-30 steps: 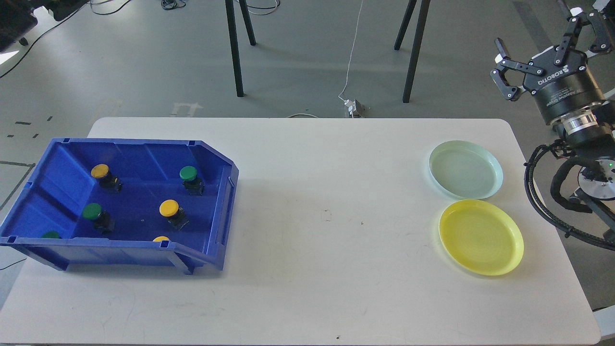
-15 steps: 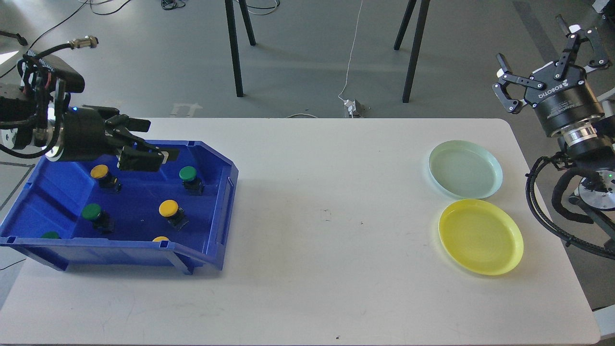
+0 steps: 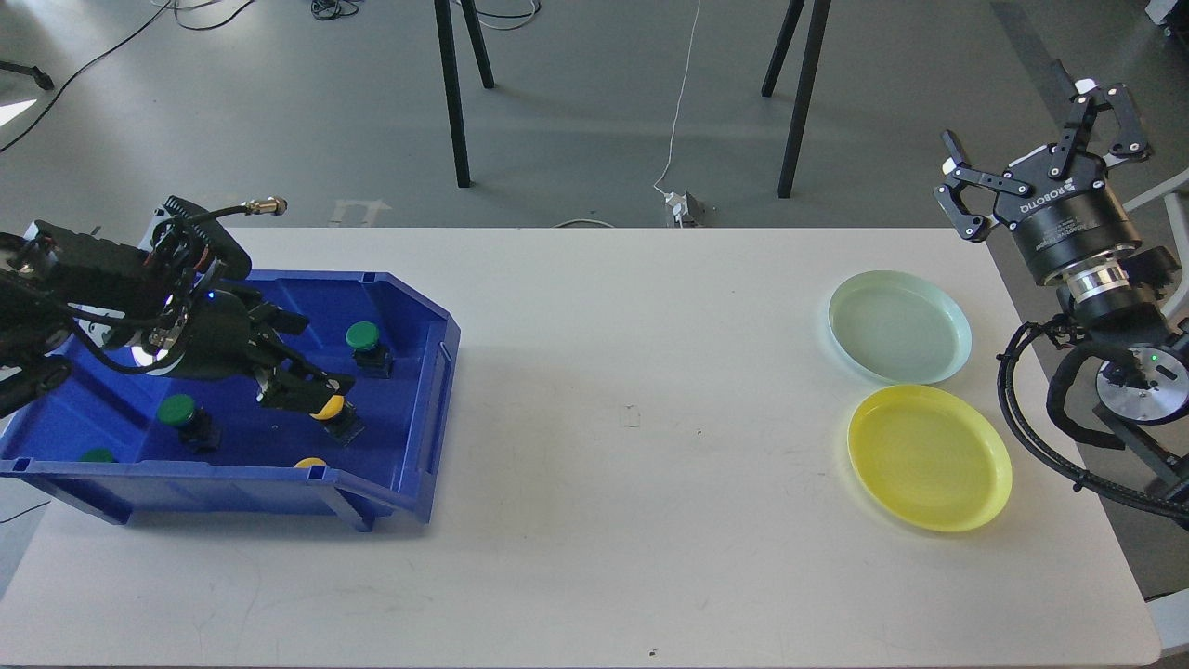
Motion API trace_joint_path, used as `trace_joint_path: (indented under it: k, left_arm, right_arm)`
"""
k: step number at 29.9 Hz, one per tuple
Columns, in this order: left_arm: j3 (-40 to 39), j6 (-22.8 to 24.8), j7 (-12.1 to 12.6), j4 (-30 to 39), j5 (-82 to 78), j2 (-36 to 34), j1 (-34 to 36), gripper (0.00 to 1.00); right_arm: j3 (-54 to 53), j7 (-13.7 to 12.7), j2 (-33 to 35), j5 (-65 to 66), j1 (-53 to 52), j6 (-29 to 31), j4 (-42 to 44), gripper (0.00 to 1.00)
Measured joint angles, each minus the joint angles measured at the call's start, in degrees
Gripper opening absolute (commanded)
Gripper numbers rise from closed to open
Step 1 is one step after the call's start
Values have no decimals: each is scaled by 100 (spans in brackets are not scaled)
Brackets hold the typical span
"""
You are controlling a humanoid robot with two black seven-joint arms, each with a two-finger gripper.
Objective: Pass button and place on color plate
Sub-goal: 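Lower the left gripper into the bin and grasp the yellow button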
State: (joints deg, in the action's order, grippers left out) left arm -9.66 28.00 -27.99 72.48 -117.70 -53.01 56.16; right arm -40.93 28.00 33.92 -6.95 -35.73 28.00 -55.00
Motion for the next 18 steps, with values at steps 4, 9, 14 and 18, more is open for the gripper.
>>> trace_joint_path:
  k: [4, 9, 14, 18]
  left_arm:
    - [103, 0, 0, -147, 0, 130, -2, 98]
    - [202, 0, 1, -519, 6, 429, -100, 98]
    - [209, 0, -2, -680, -6, 582, -224, 98]
    - [210, 0, 0, -917, -7, 704, -260, 98]
  right_arm:
    - [-2, 0, -16, 0, 4, 0, -2, 99]
    - [-12, 0, -16, 0, 11, 0, -2, 99]
    - [-47, 0, -10, 0, 76, 0, -2, 99]
    - [-86, 0, -9, 1, 125, 0, 2, 99]
